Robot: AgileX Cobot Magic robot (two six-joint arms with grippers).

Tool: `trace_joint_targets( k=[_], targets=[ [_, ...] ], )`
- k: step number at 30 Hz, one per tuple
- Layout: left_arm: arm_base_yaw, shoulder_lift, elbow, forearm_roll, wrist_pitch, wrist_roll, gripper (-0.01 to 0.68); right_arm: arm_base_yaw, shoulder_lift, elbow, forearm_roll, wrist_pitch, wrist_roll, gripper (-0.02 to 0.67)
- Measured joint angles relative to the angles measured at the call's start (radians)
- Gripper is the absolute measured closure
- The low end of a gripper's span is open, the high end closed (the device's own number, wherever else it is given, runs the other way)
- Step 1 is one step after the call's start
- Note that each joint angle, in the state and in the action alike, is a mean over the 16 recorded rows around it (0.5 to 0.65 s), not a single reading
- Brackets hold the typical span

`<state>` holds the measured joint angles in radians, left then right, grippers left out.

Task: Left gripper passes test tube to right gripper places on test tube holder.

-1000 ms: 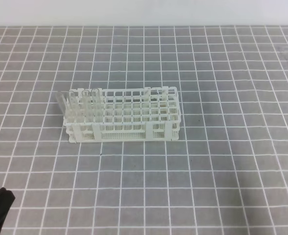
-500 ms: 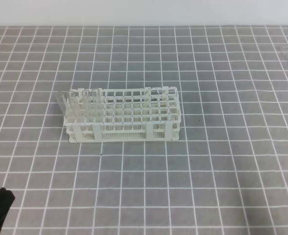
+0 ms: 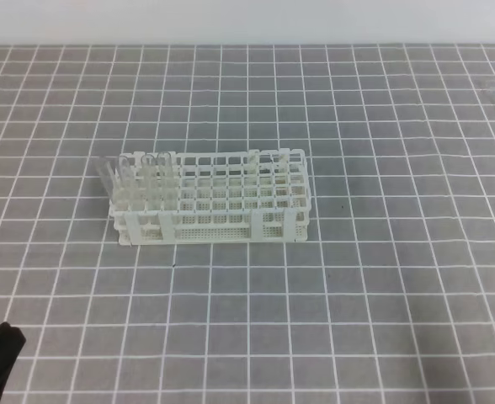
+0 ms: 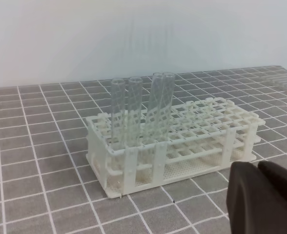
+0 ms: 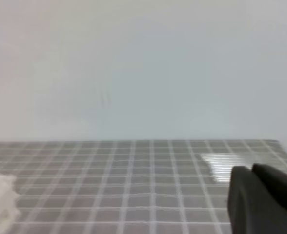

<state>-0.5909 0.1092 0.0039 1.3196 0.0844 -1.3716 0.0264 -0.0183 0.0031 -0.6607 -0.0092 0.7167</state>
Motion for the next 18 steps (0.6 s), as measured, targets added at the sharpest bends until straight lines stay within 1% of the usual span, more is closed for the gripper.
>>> trace_joint_targets(
  k=[8,10,13,18],
  targets=[
    [0.0,0.0,-0.001,0.0,0.0,0.0,0.673,0.0,0.0,0.0,0.556,0.16,-0.612,0.66],
    [0.0,0.0,-0.001,0.0,0.0,0.0,0.673,0.0,0.0,0.0,0.667,0.205,-0.731,0.659],
    [0.0,0.0,-0.001,0.0,0.0,0.0,0.673,0.0,0.0,0.0,0.753,0.262,-0.813,0.659],
    [0.0,0.001,0.0,0.0,0.0,0.0,0.673,0.0,0.0,0.0,0.773,0.325,-0.83,0.659]
  ],
)
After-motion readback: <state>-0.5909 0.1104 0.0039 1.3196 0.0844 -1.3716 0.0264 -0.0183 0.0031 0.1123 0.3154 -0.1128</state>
